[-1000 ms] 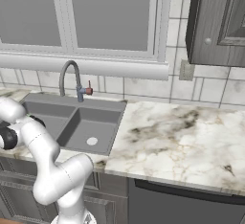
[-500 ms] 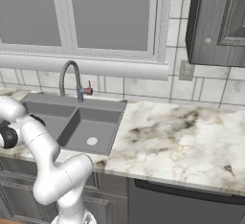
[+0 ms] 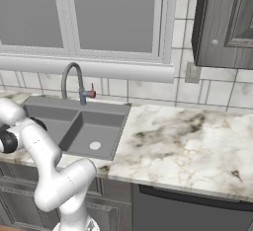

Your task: Place the cup in the left basin and the glass cup in the right basin of the sink.

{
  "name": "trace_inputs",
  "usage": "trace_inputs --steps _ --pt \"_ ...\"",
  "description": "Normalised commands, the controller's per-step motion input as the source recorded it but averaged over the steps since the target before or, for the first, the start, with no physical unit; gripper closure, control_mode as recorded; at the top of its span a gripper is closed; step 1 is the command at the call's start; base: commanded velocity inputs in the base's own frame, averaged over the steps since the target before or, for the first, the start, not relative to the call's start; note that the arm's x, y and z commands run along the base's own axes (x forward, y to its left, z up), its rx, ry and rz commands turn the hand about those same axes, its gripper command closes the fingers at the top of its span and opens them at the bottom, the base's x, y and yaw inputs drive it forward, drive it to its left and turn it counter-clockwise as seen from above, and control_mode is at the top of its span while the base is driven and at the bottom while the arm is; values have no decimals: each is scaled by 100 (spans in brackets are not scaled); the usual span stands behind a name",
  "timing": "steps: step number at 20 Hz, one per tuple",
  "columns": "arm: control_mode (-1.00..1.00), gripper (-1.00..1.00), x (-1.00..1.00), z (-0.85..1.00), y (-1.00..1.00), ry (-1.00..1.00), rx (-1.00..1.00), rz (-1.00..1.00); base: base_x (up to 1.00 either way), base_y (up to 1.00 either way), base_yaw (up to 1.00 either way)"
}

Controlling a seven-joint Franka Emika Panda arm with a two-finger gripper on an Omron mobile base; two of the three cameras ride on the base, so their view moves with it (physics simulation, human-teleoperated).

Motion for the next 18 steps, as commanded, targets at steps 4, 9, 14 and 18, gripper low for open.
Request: trace_inputs --steps 4,9,14,18 --pt "-100 -100 0 -12 11 2 -16 0 0 0 0" --pt "-100 -100 4 -14 16 6 -14 0 0 0 0" --pt "-100 -100 11 -16 20 7 -11 0 0 0 0" --pt "-100 100 15 -16 25 7 -7 0 0 0 0"
